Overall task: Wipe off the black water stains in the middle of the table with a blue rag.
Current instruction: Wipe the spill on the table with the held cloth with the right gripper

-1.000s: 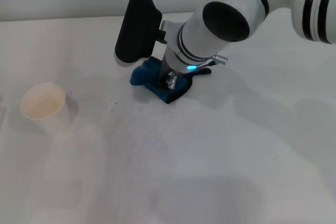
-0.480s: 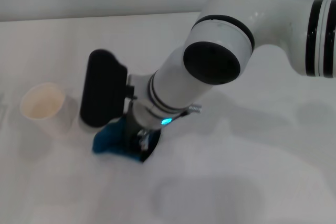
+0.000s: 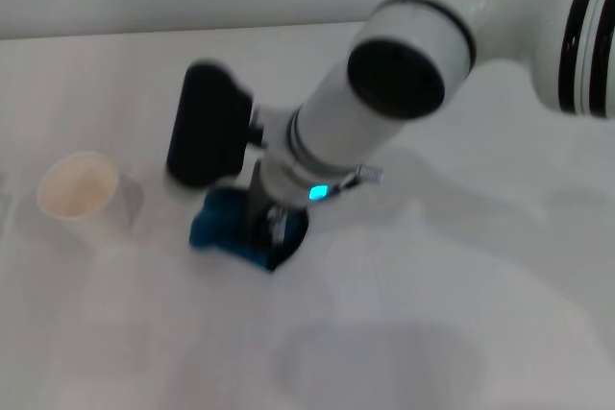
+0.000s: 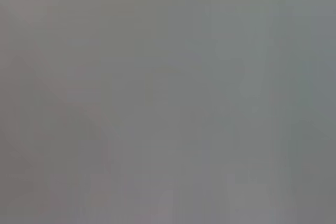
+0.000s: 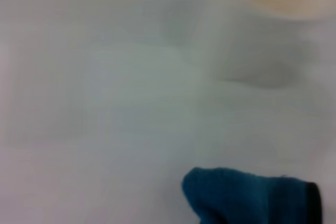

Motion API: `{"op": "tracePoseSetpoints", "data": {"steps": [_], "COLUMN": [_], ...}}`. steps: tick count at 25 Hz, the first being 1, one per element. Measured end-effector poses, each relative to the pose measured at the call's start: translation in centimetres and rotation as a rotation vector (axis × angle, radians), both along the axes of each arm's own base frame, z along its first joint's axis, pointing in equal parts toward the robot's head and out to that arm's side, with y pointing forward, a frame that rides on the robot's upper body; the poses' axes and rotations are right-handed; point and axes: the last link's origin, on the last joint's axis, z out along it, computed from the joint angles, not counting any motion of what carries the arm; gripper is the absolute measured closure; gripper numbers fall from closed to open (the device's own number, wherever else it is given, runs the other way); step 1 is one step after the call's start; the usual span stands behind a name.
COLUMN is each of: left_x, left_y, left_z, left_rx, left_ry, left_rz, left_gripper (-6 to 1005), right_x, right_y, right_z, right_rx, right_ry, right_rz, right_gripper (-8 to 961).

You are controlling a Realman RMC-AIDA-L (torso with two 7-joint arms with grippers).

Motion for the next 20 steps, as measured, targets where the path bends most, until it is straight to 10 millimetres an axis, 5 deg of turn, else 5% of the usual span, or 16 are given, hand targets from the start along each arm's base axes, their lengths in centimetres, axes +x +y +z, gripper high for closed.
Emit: {"op": "tracePoseSetpoints", "data": {"steps": [6,20], "left_x": [-0.1,-0.3], "left_y": [-0.2,0.5], "left_z": [0.1,1.1], "left_rx": [0.003,0.03], "left_ry": [0.003,0.025], "left_rz": [-0.001,0.003], "left_gripper": [338,337], "right_x": [0.2,4.2], "right_y": [3.9,4.5], "right_z": [3.1,10.5], "right_rx": [0.139,0.229], "right_ry": [-0.003,-0.171], "right_rz": [-0.054,-0.35], "right_gripper": [860,859]}}
